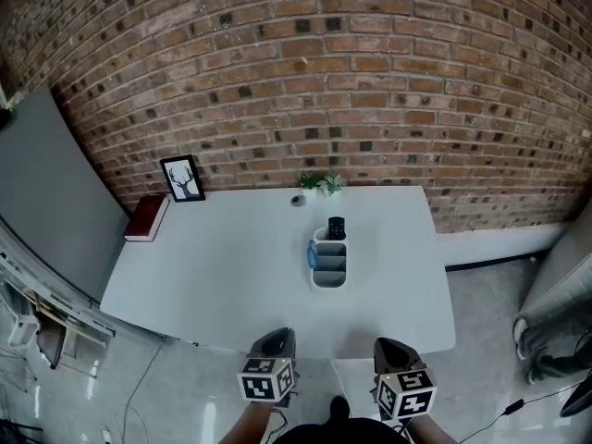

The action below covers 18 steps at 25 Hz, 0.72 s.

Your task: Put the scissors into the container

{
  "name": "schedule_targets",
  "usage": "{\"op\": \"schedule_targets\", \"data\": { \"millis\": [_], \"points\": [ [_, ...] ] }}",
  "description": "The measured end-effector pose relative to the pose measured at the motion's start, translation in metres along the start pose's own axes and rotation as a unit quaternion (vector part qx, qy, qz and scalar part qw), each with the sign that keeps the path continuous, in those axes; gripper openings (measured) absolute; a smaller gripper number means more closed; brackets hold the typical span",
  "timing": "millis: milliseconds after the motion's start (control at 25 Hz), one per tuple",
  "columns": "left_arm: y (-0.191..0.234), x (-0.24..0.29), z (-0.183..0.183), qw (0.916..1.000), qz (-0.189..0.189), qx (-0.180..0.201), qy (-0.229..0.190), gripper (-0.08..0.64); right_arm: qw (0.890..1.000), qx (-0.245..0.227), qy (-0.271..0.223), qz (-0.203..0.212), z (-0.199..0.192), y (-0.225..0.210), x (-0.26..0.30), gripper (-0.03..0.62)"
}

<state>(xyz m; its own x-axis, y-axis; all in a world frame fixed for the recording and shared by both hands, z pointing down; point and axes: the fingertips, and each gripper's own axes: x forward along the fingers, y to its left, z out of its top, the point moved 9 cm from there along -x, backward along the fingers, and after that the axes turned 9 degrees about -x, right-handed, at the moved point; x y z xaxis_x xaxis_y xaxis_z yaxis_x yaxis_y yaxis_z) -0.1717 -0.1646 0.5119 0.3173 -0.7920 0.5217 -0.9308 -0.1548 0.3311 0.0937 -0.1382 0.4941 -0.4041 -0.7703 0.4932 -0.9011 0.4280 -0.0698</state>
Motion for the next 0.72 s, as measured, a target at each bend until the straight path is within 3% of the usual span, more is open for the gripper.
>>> {"op": "schedule_targets", "data": {
  "millis": [280,720],
  "points": [
    [-0.006,-0.016,0.007,0.9996,0.0,0.002,-0.03,0.028,1.0,-0.008,-0.01,0.011,0.004,0.003,-0.003,0.0],
    [-0.009,-0.026,0.005,0.9991,-0.004,0.003,-0.041,0.027,0.999,-0.019,-0.035,0.004,0.01,-0.009,-0.013,0.0]
  ]
}}
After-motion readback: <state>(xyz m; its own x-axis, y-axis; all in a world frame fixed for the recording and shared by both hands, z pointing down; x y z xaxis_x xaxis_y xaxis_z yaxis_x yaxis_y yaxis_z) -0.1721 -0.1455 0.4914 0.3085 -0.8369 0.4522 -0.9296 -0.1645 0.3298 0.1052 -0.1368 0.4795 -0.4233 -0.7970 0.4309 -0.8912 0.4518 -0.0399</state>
